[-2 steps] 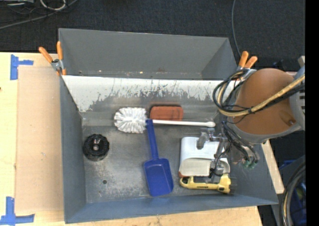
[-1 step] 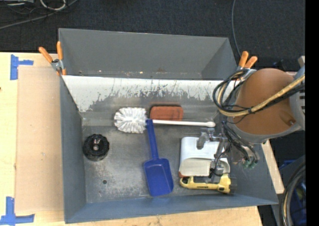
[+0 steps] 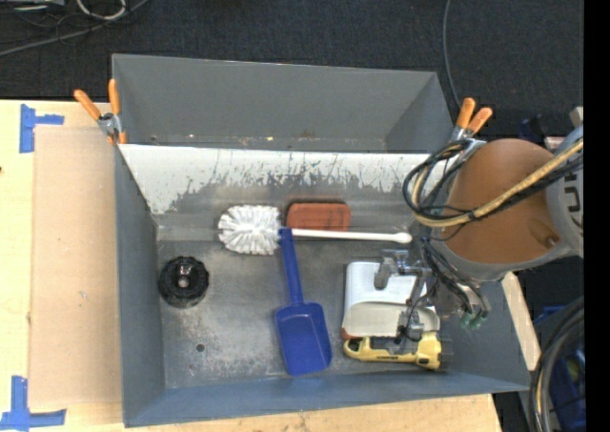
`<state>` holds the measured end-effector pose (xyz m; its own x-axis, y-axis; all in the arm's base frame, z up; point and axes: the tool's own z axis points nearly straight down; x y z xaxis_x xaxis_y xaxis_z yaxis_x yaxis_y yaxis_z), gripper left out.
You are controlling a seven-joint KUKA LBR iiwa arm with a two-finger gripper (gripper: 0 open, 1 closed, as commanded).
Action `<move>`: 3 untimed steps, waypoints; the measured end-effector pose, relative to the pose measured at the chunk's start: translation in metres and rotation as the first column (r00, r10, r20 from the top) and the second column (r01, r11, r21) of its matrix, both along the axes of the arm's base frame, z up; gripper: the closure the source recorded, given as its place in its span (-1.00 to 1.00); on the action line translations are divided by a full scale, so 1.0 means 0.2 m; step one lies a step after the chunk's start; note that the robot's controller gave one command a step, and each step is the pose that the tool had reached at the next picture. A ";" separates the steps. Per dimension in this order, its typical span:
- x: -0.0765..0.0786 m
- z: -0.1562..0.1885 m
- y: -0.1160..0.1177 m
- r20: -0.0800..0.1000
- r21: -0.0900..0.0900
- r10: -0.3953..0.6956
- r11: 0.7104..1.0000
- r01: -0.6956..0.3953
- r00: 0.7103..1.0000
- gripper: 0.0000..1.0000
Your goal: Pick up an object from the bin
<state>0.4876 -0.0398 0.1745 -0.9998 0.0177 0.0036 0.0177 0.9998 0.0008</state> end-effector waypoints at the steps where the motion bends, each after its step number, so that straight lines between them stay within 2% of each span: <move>1: 0.00 0.03 -0.06 -0.003 0.001 0.056 0.998 -0.056 0.998 -1.00; 2: 0.03 0.24 -0.13 0.000 0.003 0.348 0.938 -0.348 0.938 -1.00; 3: 0.03 0.12 -0.14 0.000 0.001 0.243 0.970 -0.243 0.970 -1.00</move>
Offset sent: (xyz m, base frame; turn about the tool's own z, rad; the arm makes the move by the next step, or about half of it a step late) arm 0.0107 -0.0415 0.0970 -0.1560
